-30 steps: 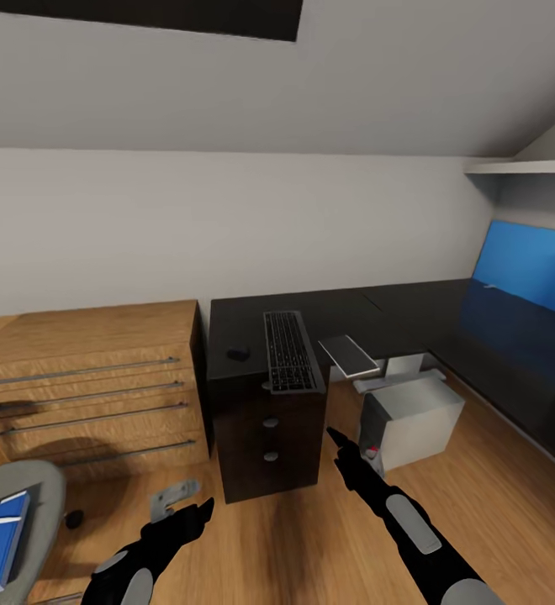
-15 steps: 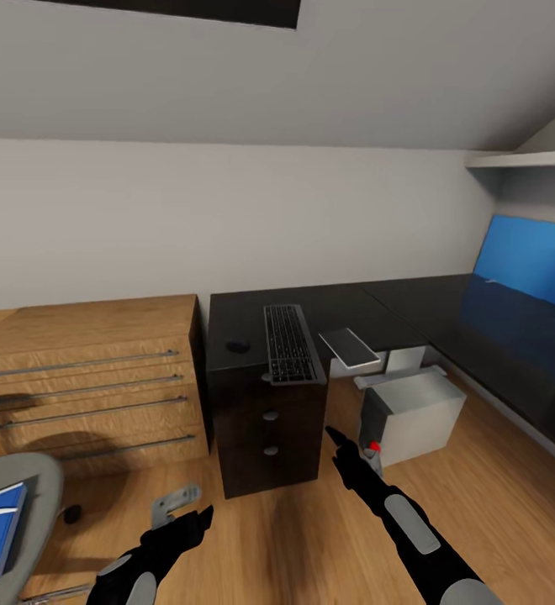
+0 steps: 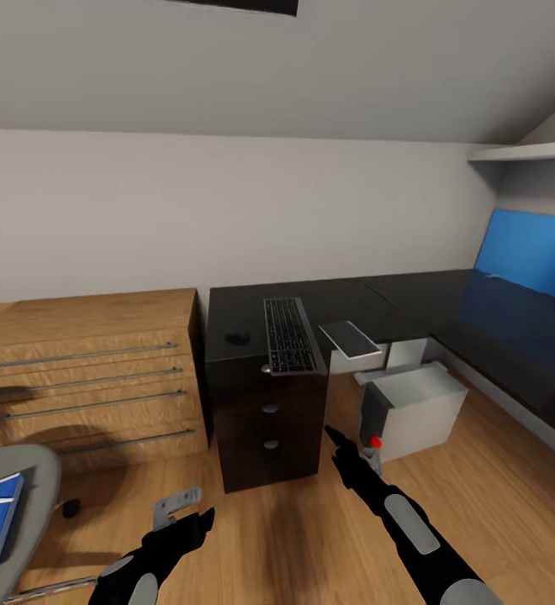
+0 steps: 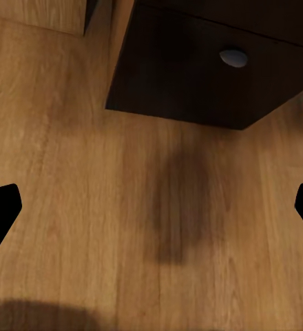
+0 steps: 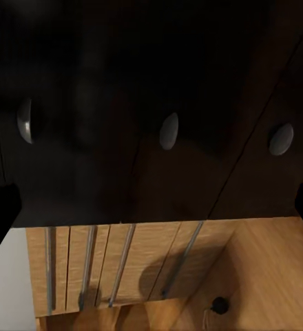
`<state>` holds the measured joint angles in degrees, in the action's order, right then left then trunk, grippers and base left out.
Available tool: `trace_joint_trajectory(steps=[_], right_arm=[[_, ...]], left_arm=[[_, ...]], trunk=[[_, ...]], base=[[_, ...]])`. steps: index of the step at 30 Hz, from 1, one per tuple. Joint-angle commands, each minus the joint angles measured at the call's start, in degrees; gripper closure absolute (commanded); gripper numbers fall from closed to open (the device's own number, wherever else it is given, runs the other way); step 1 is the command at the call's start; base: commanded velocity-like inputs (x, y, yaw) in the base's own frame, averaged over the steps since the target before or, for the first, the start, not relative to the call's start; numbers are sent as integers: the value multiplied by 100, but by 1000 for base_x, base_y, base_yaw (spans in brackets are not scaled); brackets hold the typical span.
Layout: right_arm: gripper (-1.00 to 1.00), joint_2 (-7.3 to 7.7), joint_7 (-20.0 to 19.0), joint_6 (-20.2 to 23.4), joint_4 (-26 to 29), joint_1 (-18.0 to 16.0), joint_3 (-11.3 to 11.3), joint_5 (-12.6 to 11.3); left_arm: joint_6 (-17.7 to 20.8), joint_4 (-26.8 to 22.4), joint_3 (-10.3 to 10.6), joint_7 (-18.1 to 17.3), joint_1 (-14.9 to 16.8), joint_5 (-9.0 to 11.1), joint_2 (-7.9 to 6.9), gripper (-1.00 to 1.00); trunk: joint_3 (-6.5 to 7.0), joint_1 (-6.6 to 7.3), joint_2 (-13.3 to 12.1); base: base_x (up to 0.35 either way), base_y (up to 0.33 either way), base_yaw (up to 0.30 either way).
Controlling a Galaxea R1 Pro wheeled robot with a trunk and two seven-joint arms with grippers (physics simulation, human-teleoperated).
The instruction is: In the bedroom, organize the workspace by keeping the computer under the desk, ensuring the monitor is on the desk, placing the keyboard on the desk next to the monitor, placing the mouse on the desk next to the keyboard, moving the folder from the swivel chair onto the desk next to the mouse, stacking the notebook on top of the folder with the pen on top of the notebook, and positioning the swivel chair next to the desk.
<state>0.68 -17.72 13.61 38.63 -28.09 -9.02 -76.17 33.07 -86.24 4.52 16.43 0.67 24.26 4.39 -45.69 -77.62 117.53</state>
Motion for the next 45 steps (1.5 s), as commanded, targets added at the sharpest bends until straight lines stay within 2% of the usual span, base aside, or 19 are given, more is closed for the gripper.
trace_joint_trajectory(steps=[1,7,8,15,18,22,26,37,39,40,45], right_arm=[[-100,5,-20,8,0,-4,-21,-35],[-100,11,-269,13,15,0,-21,19],[-100,20,-425,17,19,3,-21,28],[-100,32,-648,28,40,5,-16,77],[-100,100,-1040,44,47,5,-15,87],[-100,161,-1311,232,46,5,-9,74],[-100,167,-1377,430,41,5,2,60],[-100,146,-1395,510,43,5,9,32],[-100,144,-1393,670,41,5,13,-82],[-100,143,-1386,946,40,5,11,-263],[-100,143,-1378,1256,40,5,8,-433]], left_arm=[[16,-7,5,53,3,61,0,-100],[16,17,5,53,3,56,0,-100],[16,24,5,53,3,51,0,-100],[22,28,11,16,3,50,-4,-100],[33,32,13,-7,3,62,-8,-100],[33,36,14,-20,3,67,-9,-100],[24,56,14,-29,3,63,-9,-100],[16,106,15,-35,3,61,-9,-100],[17,107,16,-35,3,61,-9,-100],[16,107,19,-35,3,61,-9,-100],[20,114,18,-36,3,58,-9,-100]], trunk=[[-24,-22,44],[-132,-154,285],[-132,-154,285],[-132,-154,285],[-132,-154,285],[-132,-154,285],[-132,-154,285],[-132,-154,285],[-132,-154,285],[-132,-154,285],[-132,-154,285]], base=[[0,0,0],[0,0,0],[0,0,0],[0,0,0],[0,0,0],[0,0,0],[0,0,0],[0,0,0],[0,0,0],[0,0,0],[0,0,0]])
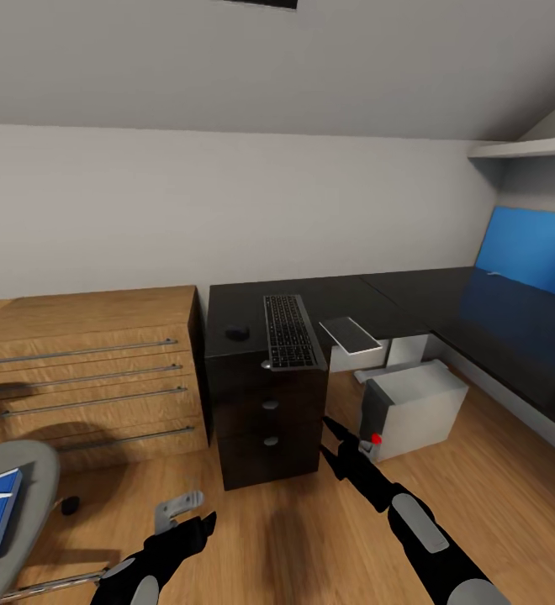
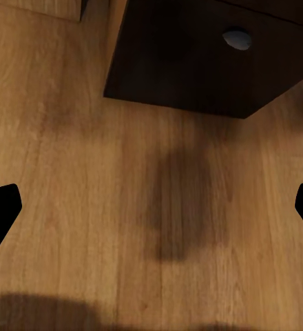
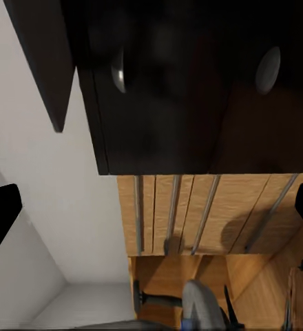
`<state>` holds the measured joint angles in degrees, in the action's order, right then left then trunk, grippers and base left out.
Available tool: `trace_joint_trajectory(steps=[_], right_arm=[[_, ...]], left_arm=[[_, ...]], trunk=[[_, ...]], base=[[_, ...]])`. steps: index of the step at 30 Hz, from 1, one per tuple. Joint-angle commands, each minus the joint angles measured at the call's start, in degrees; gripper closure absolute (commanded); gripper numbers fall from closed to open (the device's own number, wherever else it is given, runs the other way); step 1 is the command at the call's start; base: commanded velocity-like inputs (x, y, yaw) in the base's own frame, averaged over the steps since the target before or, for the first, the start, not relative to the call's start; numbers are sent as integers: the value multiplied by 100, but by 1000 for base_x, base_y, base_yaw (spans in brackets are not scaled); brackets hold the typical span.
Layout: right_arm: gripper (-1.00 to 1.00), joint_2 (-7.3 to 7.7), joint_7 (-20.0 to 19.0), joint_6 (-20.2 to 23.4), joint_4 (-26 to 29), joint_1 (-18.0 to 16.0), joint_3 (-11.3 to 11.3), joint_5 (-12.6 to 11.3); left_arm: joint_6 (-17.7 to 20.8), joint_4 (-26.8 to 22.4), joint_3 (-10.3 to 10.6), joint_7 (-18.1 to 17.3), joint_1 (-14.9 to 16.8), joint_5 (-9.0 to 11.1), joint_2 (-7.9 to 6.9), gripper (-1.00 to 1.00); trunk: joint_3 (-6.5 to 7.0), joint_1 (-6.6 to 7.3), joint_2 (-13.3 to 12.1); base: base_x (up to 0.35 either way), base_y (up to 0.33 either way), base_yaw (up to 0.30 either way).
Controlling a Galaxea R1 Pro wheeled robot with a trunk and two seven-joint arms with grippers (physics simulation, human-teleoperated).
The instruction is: In the bedroom, organize the workspace by keeping the computer under the desk, ensuring the monitor is on the desk, placing the keyboard on the desk next to the monitor, placing the mouse on the desk next to the keyboard, moving the folder from the swivel chair onto the desk next to the mouse, stacking the notebook on top of the folder with the pen on top of the notebook, and positioning the swivel chair next to the desk.
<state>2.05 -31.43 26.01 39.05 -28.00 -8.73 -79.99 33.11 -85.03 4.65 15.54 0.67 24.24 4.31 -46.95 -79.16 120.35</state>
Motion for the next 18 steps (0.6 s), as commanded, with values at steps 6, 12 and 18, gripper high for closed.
trace_joint_trajectory(steps=[6,12,18], right_arm=[[-100,9,1,170,-3,-4,-24,-103],[-100,11,-15,233,3,-4,-11,-109],[-100,-1,-53,191,28,-4,-11,-100]], left_arm=[[12,-5,6,66,3,62,0,-100],[11,-5,9,79,3,63,0,-100],[11,-5,10,80,3,57,0,-100]], trunk=[[66,89,-158],[174,221,-399],[282,352,-639]], base=[[0,0,0],[0,0,0],[0,0,0]])
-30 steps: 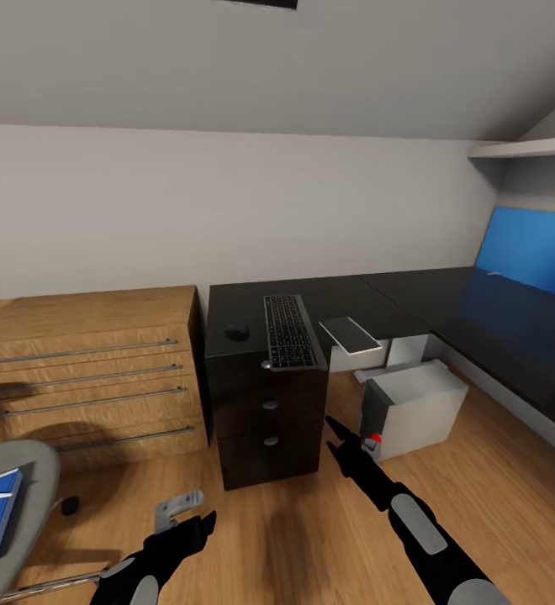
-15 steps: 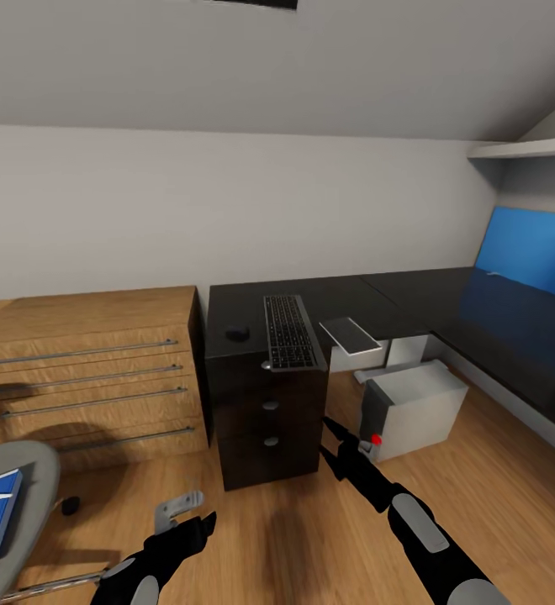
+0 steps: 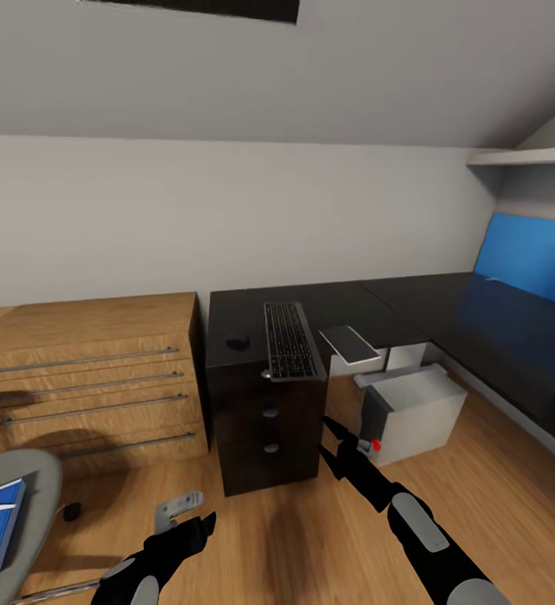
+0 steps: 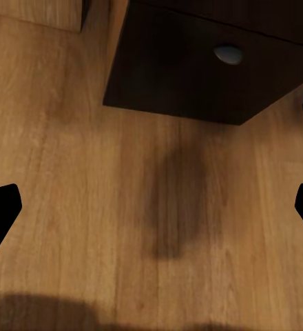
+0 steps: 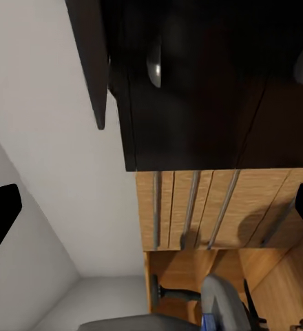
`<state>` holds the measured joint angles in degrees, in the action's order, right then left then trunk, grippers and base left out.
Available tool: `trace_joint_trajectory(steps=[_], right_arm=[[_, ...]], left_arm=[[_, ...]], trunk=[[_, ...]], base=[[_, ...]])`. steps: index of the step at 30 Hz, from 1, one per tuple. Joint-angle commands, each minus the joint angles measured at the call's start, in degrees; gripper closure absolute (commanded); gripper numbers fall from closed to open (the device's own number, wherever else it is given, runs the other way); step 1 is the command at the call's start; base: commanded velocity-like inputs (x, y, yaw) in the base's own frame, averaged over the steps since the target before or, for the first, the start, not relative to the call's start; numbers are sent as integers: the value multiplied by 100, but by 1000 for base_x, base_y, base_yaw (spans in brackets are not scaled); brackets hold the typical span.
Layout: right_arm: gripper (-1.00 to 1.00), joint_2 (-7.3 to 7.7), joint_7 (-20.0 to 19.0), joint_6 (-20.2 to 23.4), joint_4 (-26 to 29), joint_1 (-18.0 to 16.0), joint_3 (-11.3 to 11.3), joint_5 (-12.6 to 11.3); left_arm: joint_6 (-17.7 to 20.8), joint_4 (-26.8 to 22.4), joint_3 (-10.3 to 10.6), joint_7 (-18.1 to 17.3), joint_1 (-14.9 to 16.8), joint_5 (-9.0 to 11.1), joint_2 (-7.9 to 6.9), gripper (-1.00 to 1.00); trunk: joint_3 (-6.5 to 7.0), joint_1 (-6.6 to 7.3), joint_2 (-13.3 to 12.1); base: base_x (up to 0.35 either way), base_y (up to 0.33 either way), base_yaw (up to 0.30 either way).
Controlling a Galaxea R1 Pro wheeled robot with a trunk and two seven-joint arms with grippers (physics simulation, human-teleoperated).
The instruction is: In the bedroom, organize the workspace by keeping the computer under the desk, ensuring the monitor is on the desk, placing the keyboard on the desk next to the monitor, placing the mouse on the desk next to the keyboard, moving the folder from the swivel chair onto the desk next to the mouse, stacking the notebook on top of the folder with the pen on top of the notebook, and positioning the swivel chair next to the desk.
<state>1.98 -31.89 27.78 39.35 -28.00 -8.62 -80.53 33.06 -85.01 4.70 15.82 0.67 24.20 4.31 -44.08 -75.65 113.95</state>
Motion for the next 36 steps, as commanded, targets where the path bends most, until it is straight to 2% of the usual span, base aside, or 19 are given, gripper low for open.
trace_joint_trajectory(steps=[1,17,23,36], right_arm=[[-100,6,-13,12,9,-4,-22,-45],[-100,4,-52,8,69,-4,-1,-43],[-100,4,-46,8,72,-4,6,-41],[-100,4,-33,6,69,-4,1,-49]], left_arm=[[16,-7,5,53,3,60,0,-100],[16,-9,6,53,3,58,0,-100],[16,-7,262,67,3,58,-13,-100],[16,-7,321,63,3,58,-18,-100]], trunk=[[13,23,-39],[300,375,-681],[408,507,-921],[623,770,-1403]], base=[[0,0,0],[0,0,0],[0,0,0],[0,0,0]])
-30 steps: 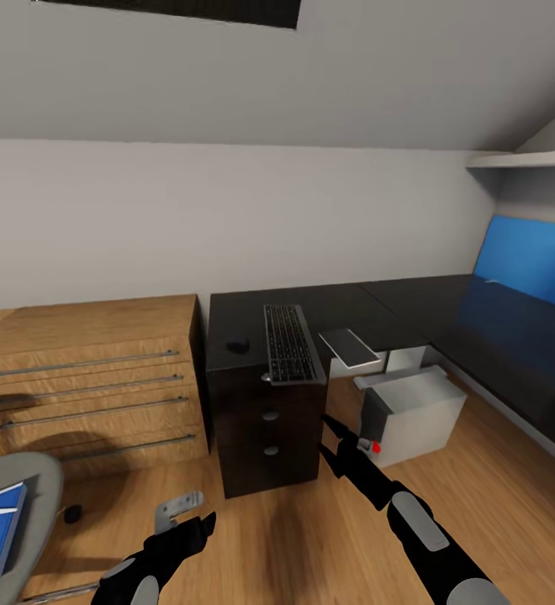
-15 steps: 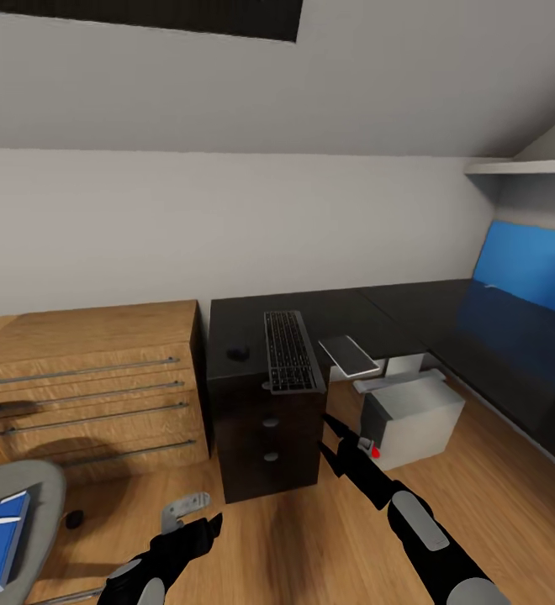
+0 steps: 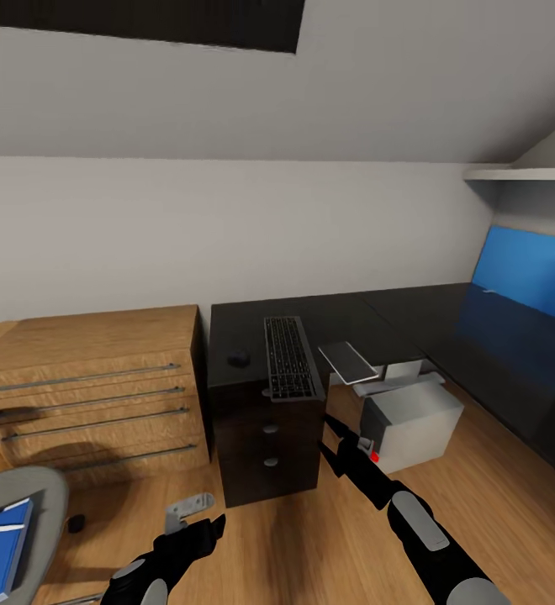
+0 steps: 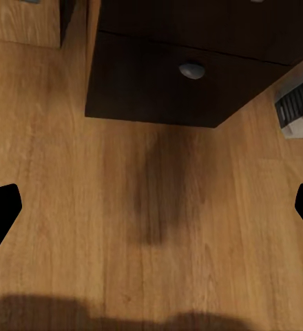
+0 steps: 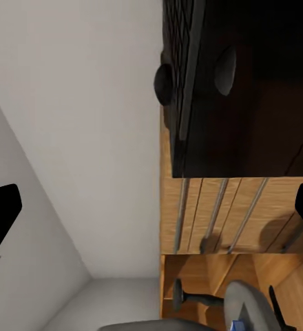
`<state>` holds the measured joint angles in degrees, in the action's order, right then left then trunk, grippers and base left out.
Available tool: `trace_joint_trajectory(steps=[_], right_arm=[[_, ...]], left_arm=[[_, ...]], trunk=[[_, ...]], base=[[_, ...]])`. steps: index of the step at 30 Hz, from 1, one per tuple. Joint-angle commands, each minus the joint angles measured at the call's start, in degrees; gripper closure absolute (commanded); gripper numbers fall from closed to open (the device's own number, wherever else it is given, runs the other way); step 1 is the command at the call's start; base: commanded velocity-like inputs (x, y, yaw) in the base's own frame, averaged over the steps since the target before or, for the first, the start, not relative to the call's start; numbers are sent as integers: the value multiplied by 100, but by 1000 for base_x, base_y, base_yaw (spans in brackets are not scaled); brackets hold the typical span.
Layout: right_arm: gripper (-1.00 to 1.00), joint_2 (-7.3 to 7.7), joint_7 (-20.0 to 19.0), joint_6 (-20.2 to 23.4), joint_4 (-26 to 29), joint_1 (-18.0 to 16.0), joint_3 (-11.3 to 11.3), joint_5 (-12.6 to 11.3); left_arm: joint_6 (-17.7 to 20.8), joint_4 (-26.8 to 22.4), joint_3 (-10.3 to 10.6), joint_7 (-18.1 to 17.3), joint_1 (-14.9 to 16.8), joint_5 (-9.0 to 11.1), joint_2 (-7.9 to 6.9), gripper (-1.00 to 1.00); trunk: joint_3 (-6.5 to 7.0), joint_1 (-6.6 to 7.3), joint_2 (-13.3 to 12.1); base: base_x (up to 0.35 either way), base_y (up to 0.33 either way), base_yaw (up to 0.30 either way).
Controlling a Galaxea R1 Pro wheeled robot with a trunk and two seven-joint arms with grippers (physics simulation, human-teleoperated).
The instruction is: In the bedroom, organize the workspace by keeping the computer under the desk, ensuring the monitor is on the desk, placing the keyboard on the desk next to the monitor, placing the mouse on the desk next to the keyboard, moving the folder from the swivel chair onto the desk next to the mouse, stacking the notebook on top of the folder with the pen on top of the notebook, and positioning the swivel chair next to the desk.
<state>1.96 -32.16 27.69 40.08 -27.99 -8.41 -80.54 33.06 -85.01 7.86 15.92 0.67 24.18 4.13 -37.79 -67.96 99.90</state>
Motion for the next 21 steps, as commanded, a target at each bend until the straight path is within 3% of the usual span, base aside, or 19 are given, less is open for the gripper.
trace_joint_trajectory(steps=[1,10,21], right_arm=[[-100,6,-3,14,-4,-4,-21,-47],[-100,-1,8,-66,-8,-4,-27,-41],[-100,3,8,-105,-9,-4,-23,-41]], left_arm=[[16,-7,3,51,3,61,0,-100],[16,-7,2,36,3,61,-8,-100],[15,-7,-1,34,3,64,-9,-100]], trunk=[[-6,1,3],[-6,1,3],[-6,1,3]], base=[[0,0,0],[0,0,0],[127,0,0]])
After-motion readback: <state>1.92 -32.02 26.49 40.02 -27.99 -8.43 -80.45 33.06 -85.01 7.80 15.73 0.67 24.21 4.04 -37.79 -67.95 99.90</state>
